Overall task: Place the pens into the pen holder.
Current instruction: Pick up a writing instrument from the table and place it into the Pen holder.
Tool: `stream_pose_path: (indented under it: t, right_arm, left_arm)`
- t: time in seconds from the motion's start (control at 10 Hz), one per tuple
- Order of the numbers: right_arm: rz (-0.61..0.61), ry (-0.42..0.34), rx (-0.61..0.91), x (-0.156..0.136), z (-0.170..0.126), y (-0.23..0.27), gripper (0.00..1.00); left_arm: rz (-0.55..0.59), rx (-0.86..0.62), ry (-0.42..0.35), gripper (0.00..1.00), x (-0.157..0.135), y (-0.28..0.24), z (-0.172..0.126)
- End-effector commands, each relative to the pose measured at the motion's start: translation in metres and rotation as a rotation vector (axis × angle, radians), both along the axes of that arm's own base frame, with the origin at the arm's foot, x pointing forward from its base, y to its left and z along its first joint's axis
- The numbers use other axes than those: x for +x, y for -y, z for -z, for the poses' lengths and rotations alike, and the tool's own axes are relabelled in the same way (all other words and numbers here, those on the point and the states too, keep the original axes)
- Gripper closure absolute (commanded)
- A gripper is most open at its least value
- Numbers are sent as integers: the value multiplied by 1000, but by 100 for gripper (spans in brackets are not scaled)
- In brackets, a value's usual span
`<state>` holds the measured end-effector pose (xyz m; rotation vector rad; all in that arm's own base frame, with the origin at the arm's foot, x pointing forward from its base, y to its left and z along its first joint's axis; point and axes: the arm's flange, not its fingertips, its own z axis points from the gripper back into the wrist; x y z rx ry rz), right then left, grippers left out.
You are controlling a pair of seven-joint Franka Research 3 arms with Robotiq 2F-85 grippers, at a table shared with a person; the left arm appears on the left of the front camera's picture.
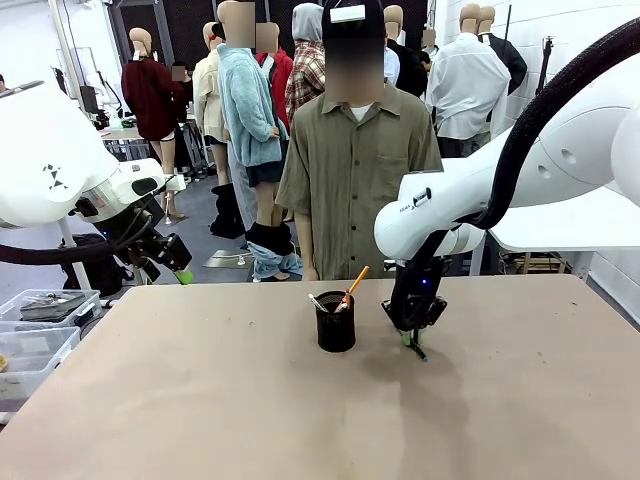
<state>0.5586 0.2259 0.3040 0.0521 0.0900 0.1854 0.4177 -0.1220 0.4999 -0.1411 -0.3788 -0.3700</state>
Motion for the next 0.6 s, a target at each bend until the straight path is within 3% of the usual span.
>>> stream_pose_path:
  t: [0.0, 0.3, 0.5]
  right_arm:
    - [-10, 9, -25, 4, 6, -4, 100]
    - [-14, -4, -30, 2, 3, -1, 100]
    - [16, 24, 13, 1, -31, 25, 100]
  left_arm:
    - [-9, 14, 7, 23, 0, 1, -2]
    - [-9, 14, 7, 23, 0, 1, -2]
    - [-9, 14, 7, 23, 0, 1, -2]
